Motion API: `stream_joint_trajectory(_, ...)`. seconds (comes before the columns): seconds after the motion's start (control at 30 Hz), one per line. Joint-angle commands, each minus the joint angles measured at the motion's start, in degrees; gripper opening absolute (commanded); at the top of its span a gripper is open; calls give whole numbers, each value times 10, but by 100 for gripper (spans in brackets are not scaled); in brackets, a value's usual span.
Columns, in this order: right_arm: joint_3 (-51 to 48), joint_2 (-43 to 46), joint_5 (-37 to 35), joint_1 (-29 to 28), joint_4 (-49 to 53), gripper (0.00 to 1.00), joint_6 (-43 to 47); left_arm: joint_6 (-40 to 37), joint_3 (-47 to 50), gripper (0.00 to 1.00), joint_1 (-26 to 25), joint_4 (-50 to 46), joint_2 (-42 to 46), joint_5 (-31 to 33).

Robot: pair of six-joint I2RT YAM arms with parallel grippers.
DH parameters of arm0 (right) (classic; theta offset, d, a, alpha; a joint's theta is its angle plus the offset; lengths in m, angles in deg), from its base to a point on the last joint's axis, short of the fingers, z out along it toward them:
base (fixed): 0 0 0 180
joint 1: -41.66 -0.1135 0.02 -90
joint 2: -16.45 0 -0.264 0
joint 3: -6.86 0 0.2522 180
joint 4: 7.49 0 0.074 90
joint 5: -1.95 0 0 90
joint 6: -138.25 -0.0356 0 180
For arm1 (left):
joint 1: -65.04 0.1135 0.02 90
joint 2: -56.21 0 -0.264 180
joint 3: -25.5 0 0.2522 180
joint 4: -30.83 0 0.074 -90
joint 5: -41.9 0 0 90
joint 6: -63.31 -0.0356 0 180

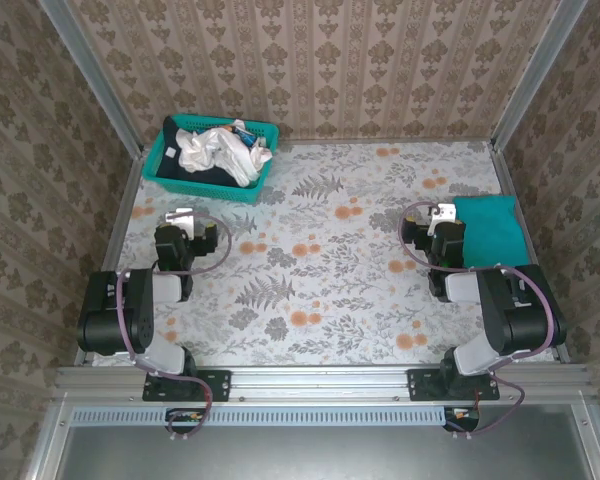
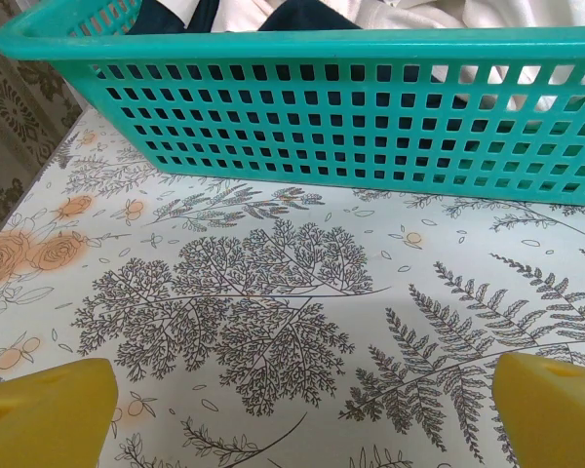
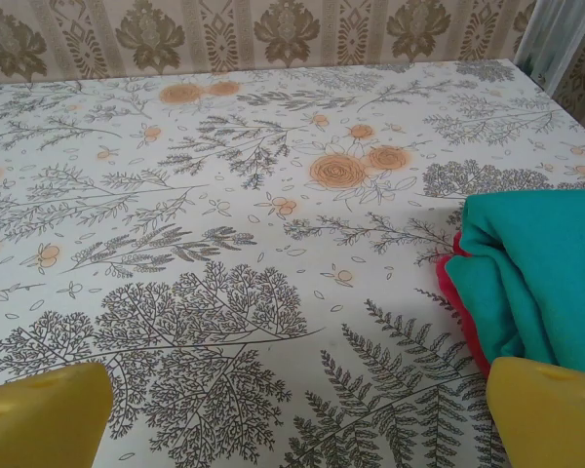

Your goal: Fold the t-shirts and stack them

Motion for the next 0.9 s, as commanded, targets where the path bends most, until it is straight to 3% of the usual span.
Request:
stream_joint_trajectory(0.0, -5, -2, -10, -1, -17, 100, -7, -5, -7, 100, -1, -3, -2, -10)
stream_joint_trajectory(0.7, -4, 1, 9, -1, -14, 100, 0, -7, -3, 100, -2, 4, 2, -8)
stream_joint_trajectory(0.87, -11, 89, -1, -2, 47, 100, -2, -4, 31, 100, -16, -6, 87, 48)
